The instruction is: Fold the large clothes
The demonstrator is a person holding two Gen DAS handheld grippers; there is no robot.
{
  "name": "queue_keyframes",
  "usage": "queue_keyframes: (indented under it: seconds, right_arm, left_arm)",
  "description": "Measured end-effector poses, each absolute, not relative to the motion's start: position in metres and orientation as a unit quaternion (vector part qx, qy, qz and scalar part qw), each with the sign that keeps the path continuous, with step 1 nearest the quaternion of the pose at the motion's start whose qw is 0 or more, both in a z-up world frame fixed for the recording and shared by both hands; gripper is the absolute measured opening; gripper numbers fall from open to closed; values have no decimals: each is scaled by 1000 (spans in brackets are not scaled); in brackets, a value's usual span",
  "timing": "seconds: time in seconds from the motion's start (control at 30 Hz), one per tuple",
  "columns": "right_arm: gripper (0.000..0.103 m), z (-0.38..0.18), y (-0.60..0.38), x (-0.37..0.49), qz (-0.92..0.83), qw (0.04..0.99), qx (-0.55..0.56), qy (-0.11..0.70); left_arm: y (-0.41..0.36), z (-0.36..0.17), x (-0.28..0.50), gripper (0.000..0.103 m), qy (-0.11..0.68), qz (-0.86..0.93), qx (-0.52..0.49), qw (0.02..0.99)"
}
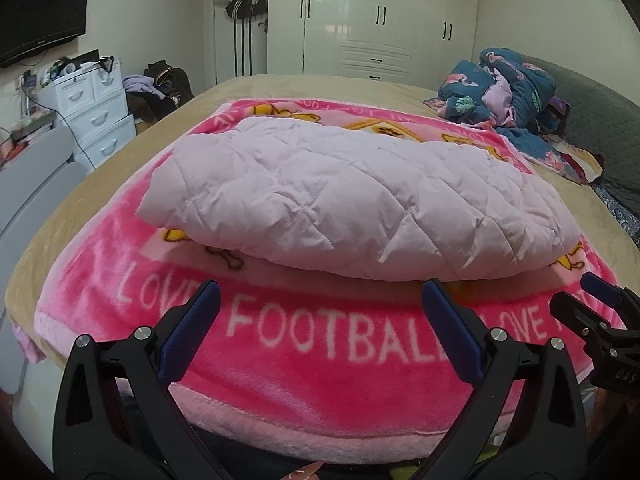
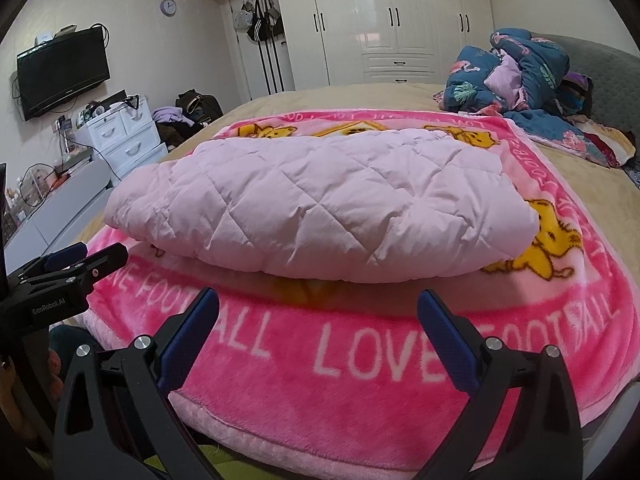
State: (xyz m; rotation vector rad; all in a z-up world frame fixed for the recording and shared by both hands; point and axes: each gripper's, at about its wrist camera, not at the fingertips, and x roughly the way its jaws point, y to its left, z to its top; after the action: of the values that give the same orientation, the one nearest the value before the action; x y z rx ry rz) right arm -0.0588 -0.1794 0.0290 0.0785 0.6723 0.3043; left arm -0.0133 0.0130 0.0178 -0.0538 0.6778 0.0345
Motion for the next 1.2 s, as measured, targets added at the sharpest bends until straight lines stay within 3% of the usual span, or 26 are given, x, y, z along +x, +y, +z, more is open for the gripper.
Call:
queue_keyframes:
  seconds: [1.2]
  right_arm:
    - [99,32,-177,-60,150,934,31,322]
  left_arm:
    - [14,22,-16,94,335,26,-18,942]
